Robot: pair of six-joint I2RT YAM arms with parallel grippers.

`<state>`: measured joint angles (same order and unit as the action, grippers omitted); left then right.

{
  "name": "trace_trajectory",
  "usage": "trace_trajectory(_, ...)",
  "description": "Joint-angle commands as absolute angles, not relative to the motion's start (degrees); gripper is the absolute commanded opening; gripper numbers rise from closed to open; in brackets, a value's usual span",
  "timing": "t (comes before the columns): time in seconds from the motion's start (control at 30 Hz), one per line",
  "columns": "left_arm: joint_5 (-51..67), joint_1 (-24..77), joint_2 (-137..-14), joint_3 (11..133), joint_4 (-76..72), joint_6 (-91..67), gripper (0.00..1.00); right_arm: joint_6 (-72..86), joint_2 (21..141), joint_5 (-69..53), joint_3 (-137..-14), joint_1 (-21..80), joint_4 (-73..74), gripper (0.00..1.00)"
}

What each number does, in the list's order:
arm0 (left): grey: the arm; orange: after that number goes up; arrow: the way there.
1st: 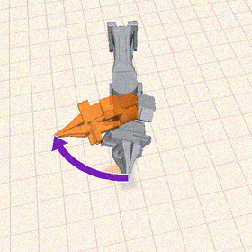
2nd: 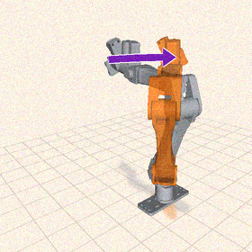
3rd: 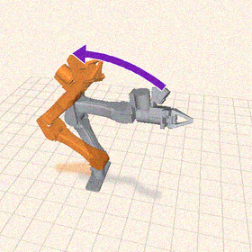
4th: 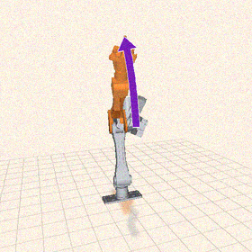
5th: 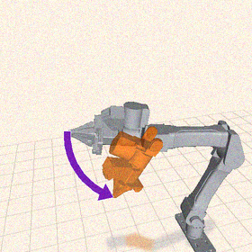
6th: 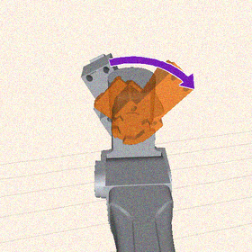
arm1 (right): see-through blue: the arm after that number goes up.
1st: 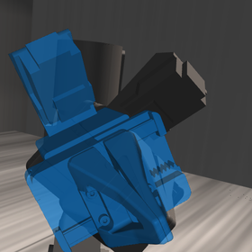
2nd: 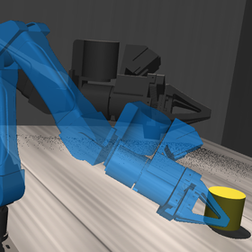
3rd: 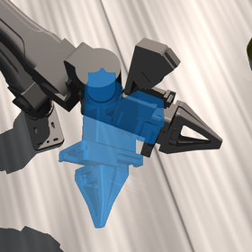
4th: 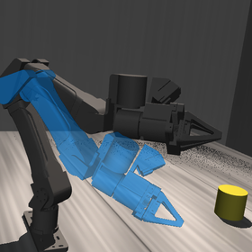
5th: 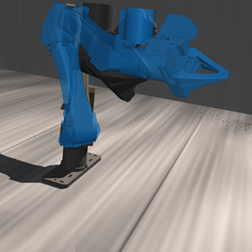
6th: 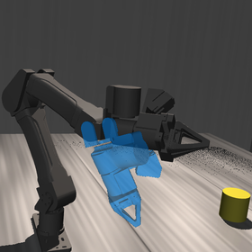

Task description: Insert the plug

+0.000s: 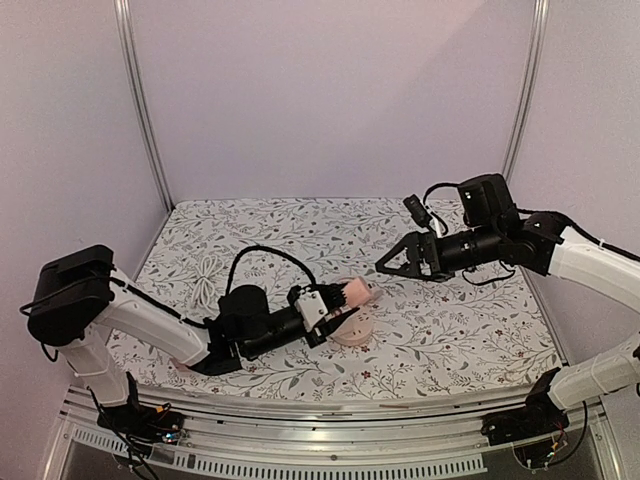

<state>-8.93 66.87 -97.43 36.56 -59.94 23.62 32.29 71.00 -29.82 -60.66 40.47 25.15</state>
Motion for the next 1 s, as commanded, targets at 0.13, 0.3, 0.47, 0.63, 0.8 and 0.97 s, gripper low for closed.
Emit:
trace_trajectory(0.13,-2.72,66.10,-99.11,34.63,-65.82,26.86,0.00,29.65,74.14,-36.47,-64.03,40.50,30.21,0.99)
trace_trajectory(0.3,-0.45,66.03,-99.02,34.30,-65.76,27.37,0.00,28.34,75.86,-40.55,-64.90,40.79,30.83,0.94)
trace_trajectory(0.47,3.15,65.84,-98.74,34.18,-64.98,27.77,0.00,26.19,76.70,-40.50,-66.33,41.80,33.19,0.93)
trace_trajectory(0.63,4.72,65.70,-98.71,34.44,-64.51,27.86,0.00,25.15,77.75,-40.06,-67.44,42.95,34.36,0.91)
trace_trajectory(0.8,4.43,65.65,-98.41,34.37,-64.60,27.70,0.00,24.14,78.57,-39.22,-68.12,43.60,36.45,0.88)
trace_trajectory(0.97,4.05,65.48,-97.78,34.36,-64.76,27.29,0.00,22.97,78.62,-37.00,-67.70,45.60,37.51,0.84)
